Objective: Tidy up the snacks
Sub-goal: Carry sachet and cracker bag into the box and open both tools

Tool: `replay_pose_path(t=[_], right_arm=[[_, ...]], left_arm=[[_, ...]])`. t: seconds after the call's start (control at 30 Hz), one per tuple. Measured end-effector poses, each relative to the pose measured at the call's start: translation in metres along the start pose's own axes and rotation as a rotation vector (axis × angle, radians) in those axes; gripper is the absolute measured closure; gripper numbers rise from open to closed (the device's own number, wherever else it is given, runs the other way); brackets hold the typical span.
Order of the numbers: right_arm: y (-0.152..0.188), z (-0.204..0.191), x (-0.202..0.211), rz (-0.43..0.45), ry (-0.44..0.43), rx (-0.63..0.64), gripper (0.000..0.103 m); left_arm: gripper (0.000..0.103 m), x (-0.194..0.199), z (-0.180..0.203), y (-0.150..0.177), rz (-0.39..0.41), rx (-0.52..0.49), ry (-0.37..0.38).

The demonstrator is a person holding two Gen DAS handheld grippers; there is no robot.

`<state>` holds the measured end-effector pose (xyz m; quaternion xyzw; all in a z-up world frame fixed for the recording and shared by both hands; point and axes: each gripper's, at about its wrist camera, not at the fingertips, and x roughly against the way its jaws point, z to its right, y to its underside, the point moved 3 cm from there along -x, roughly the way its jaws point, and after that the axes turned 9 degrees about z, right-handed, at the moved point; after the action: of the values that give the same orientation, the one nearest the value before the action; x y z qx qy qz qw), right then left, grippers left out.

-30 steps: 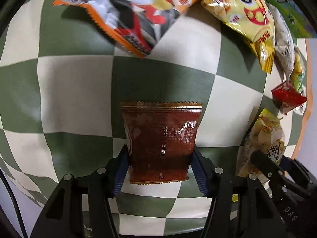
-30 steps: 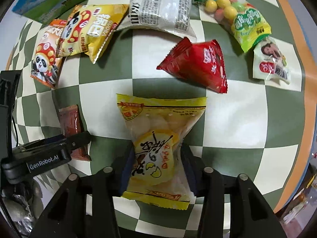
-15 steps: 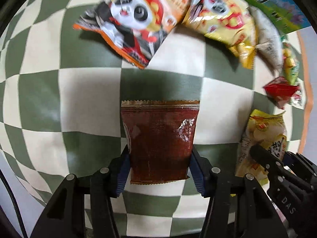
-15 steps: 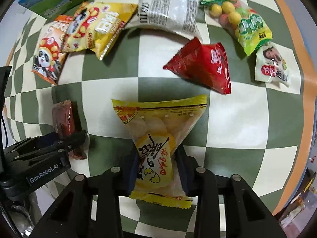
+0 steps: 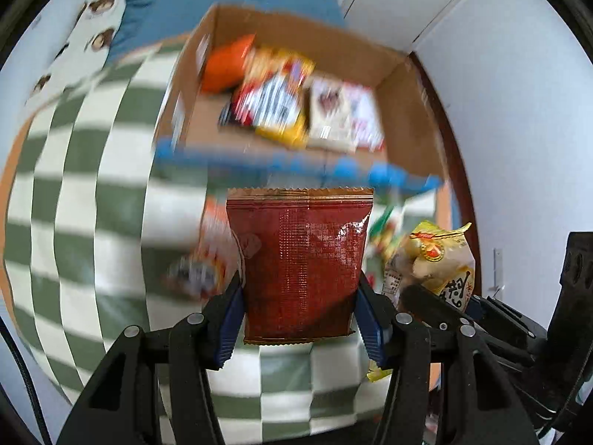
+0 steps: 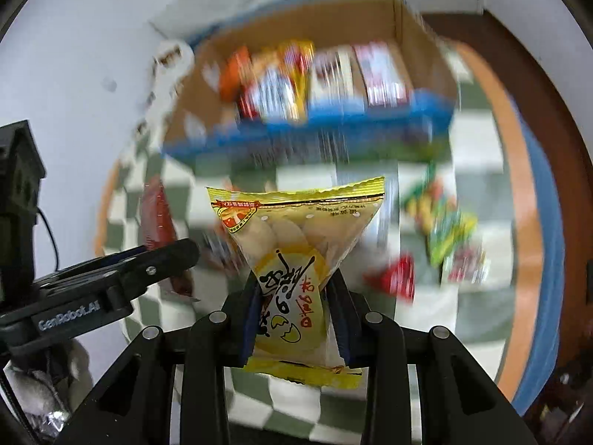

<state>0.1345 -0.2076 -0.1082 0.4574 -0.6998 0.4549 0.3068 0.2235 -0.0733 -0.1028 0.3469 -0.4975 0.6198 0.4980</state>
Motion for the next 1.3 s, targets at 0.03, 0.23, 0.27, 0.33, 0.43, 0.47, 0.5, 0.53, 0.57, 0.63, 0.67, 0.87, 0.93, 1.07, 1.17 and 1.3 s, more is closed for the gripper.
replay_pose_path(t=[0.03,0.23,0.27,0.33,0.43,0.47,0.5,0.53,0.57,0.63,0.67,0.87,0.93,1.07,1.17,1.3], right_arm=[[-0.015,-0.006,0.003,0.020,-0.002,-0.001,0.067],[-0.111,-0.001,-0.012,0.095,0.055,-0.001,0.067],[-0.123,0.003,-0.019,0.097,0.068,-0.004,0.067],[-0.143,0.013,-0.037,0.080,0.099,-0.004,0.067],[-0.164,0.031,-0.068,0.042,0.132,-0.012,0.067],[-0.164,0.034,-0.074,0.031,0.141,-0.010,0.067],[-0.169,0.041,-0.086,0.013,0.151,-0.014,0.067],[-0.169,0.046,-0.096,-0.002,0.163,-0.012,0.067],[-0.169,0.050,-0.103,-0.012,0.173,-0.009,0.067],[-0.170,0.058,-0.118,-0.039,0.188,-0.008,0.067],[-0.168,0.060,-0.123,-0.048,0.191,-0.011,0.067],[-0.158,0.069,-0.150,-0.163,0.197,-0.016,0.043],[-0.156,0.070,-0.155,-0.183,0.210,-0.003,0.012],[-0.154,0.069,-0.159,-0.198,0.225,0.010,0.009],[-0.155,0.069,-0.159,-0.190,0.236,0.012,0.009],[-0.157,0.066,-0.156,-0.169,0.255,0.013,0.009]], left_arm=[[0.051,-0.001,0.005,-0.020,0.013,-0.005,-0.004],[0.051,-0.044,0.004,-0.105,-0.042,0.039,0.004],[0.051,-0.056,0.005,-0.112,-0.063,0.046,0.004],[0.051,-0.083,0.005,-0.126,-0.112,0.070,0.012],[0.051,-0.124,0.005,-0.134,-0.192,0.080,0.008],[0.051,-0.136,0.006,-0.135,-0.215,0.084,0.014],[0.051,-0.143,0.006,-0.134,-0.232,0.085,0.012],[0.051,-0.154,0.007,-0.135,-0.252,0.079,0.006],[0.051,-0.160,0.009,-0.134,-0.261,0.074,0.007],[0.051,-0.174,0.011,-0.132,-0.278,0.060,0.013],[0.051,-0.178,0.013,-0.132,-0.288,0.057,0.015],[0.027,-0.196,0.010,-0.126,-0.327,0.060,0.016],[0.021,-0.197,0.007,-0.125,-0.317,0.049,-0.001],[0.020,-0.194,0.001,-0.123,-0.305,0.043,-0.011],[0.020,-0.189,-0.004,-0.122,-0.292,0.035,-0.027],[0.020,-0.167,-0.012,-0.116,-0.242,0.012,-0.058]])
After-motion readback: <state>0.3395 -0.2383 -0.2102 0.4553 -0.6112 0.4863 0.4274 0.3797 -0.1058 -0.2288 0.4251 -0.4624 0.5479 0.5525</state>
